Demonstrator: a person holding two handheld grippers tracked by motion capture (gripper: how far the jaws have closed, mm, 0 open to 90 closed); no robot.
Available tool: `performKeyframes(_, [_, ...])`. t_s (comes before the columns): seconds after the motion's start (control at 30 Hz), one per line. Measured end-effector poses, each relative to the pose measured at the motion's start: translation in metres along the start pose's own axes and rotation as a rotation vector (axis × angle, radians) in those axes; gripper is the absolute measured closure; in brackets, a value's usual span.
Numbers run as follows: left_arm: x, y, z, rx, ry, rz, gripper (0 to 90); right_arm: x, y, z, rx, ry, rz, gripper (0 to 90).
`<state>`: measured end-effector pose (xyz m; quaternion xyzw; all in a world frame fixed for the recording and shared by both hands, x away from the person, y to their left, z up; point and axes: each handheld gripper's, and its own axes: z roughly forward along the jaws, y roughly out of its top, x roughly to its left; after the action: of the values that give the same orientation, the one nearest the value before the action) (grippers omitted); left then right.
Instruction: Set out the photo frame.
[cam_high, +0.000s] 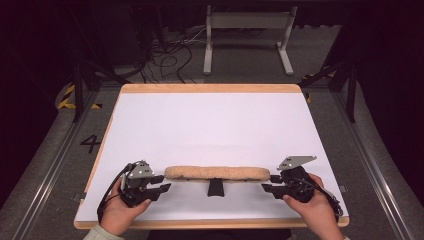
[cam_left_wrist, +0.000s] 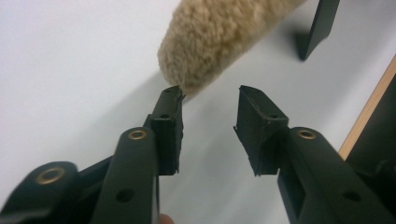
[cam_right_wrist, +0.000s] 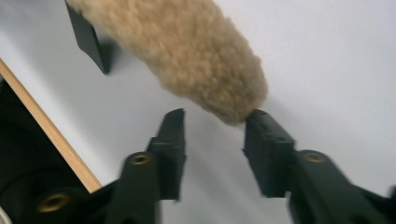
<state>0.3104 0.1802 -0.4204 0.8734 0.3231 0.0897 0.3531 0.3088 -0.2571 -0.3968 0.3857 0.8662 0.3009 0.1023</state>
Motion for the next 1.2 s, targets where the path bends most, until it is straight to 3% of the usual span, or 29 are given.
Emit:
performKeyframes(0.1, [-0.003,-0.001,-0.004,0.021,-0.013,0.047,78.7,-0.004,-0.004,-0.004,0.020,-0.013,-0.035,77.8])
performKeyframes(0.2, [-0.006,0.002,-0.006,0.012,-0.015,0.065,89.3,-0.006,-0.005,-0.006,0.021,-0.035,-0.042,85.7])
performKeyframes(0.3, [-0.009,0.007,-0.006,0.026,-0.033,0.124,90.0,-0.005,-0.005,-0.009,0.007,-0.069,-0.051,90.0])
performKeyframes(0.43, [-0.015,0.011,-0.005,0.042,-0.051,0.158,90.0,-0.008,-0.004,-0.010,-0.012,-0.102,-0.061,90.0])
performKeyframes(0.6, [-0.015,0.012,0.004,0.066,-0.044,0.156,90.0,-0.011,-0.001,-0.007,-0.045,-0.102,-0.057,90.0])
performKeyframes(0.67, [-0.015,0.012,0.009,0.093,0.001,0.161,90.0,-0.014,0.000,-0.004,-0.058,-0.100,-0.047,90.0])
performKeyframes(0.77, [-0.014,0.013,0.014,0.101,0.016,0.153,90.0,-0.019,0.003,0.000,-0.078,-0.099,-0.035,90.0])
performKeyframes(0.9, [-0.016,0.014,0.021,0.114,0.005,0.169,90.0,-0.022,0.007,0.003,-0.099,-0.097,-0.027,90.0])
performKeyframes(1.07, [-0.017,0.015,0.023,0.102,-0.001,0.165,90.0,-0.018,0.011,0.011,-0.107,-0.095,-0.066,90.0])
performKeyframes(1.2, [-0.016,0.015,0.023,0.088,0.006,0.160,90.0,-0.018,0.009,0.011,-0.108,-0.095,-0.064,90.0])
